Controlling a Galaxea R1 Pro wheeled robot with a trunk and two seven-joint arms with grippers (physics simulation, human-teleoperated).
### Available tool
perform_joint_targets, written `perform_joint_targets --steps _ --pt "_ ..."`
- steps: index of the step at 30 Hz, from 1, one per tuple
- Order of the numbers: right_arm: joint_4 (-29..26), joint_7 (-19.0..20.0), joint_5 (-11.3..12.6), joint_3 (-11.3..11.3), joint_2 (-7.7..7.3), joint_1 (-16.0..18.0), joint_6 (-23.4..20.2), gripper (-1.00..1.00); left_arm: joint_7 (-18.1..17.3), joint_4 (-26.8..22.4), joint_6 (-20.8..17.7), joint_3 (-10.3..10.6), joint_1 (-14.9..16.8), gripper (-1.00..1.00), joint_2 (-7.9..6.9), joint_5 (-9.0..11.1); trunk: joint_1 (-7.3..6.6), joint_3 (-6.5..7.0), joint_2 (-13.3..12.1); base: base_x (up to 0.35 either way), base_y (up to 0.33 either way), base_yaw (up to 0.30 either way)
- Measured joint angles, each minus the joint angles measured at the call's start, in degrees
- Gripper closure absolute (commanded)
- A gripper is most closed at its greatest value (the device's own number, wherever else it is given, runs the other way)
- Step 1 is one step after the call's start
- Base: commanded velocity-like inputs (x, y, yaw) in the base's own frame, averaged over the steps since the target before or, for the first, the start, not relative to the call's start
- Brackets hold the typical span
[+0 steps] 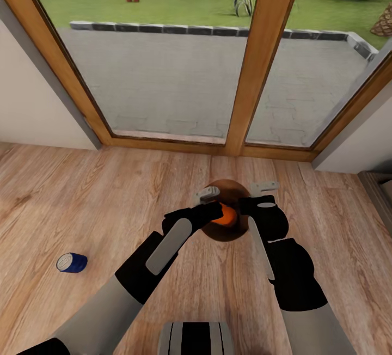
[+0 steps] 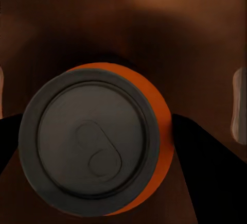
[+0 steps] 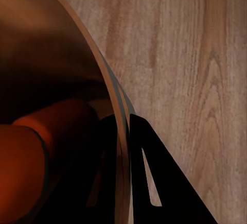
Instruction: Put the three can of soda from the living room inside the tash can in the kitchen.
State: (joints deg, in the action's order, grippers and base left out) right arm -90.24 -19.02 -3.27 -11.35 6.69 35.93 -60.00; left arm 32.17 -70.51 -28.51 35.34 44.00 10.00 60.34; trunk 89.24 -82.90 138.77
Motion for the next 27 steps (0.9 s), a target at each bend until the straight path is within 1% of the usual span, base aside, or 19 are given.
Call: perform_joint_targets --steps 1,20,27 --pt "0.00 0.00 -0.04 0.00 -0.01 0.00 0.00 1.00 -0.13 0.08 0.06 0.00 0.02 -1.00 0.00 0.01 0.00 0.00 0.00 0.000 0.000 0.000" --pt "0.00 0.00 -0.08 0.00 0.07 0.00 0.00 1.00 -0.35 -0.34 0.03 0.00 0.03 -1.00 0.00 0.00 0.00 0.00 0.00 0.000 0.000 0.000" --pt "0.00 0.00 0.01 0.00 0.07 0.00 0.00 1.00 -0.38 -0.88 -0.02 0.00 0.04 -1.00 0.00 1.02 0.00 0.00 0.00 0.000 0.000 0.000"
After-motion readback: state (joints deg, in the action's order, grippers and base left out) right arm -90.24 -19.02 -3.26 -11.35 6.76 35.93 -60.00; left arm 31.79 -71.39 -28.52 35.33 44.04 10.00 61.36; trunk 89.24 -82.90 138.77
